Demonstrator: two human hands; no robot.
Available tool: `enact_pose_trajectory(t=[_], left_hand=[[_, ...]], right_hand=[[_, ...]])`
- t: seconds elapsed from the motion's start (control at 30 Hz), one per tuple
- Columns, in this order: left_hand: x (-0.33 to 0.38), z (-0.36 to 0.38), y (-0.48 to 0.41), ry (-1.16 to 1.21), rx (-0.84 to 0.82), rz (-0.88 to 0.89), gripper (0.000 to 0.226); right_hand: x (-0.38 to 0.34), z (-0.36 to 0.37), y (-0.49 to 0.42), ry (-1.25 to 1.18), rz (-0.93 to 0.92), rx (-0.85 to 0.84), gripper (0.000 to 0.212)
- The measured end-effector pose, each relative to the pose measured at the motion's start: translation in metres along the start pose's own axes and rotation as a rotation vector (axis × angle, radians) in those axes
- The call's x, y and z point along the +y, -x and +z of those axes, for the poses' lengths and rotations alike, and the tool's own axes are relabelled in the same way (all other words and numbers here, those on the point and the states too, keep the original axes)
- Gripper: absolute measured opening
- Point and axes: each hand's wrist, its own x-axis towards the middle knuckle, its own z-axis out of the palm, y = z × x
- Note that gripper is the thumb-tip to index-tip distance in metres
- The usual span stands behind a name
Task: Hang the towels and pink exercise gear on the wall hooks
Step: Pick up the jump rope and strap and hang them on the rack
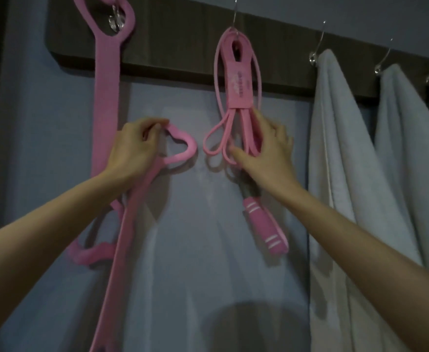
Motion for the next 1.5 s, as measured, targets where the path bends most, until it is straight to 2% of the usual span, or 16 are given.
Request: enact_pose_trajectory(t=[0.13, 0.23, 0.4, 0.6, 0.8, 1.03, 1.5], left_hand=[[0.003, 0.003, 0.013, 0.028, 0.018, -0.035, 0.031], [0.008, 0.005, 0.022, 0.017, 0.009, -0.047, 0.031], [0.012, 0.007, 0.035, -0.034, 0.001, -0.062, 0.03], [0.013, 0.008, 0.05, -0.057, -0.008, -0.1, 0.03], [0.014, 0.016, 0.066, -0.074, -0.008, -0.106, 0.03], [0.023, 0.02, 0.093, -0.085, 0.002, -0.197, 0.03], [0.061, -0.006, 0.108, -0.156, 0.04, -0.215, 0.029]], right_hand=[[0.002, 0.013, 0.026, -0.02, 0.027, 0.085, 0.068], [-0.001, 0.018, 0.038, -0.008, -0.05, 0.121, 0.061], [-0.002, 0.03, 0.058, 0.159, -0.137, 0.035, 0.077], [0.005, 0.042, 0.064, 0.21, -0.168, -0.084, 0.091], [0.024, 0.041, 0.069, 0.17, -0.187, -0.095, 0.085], [0.044, 0.041, 0.073, 0.211, -0.235, -0.123, 0.07], [0.032, 0.022, 0.088, 0.243, -0.225, -0.231, 0.067]])
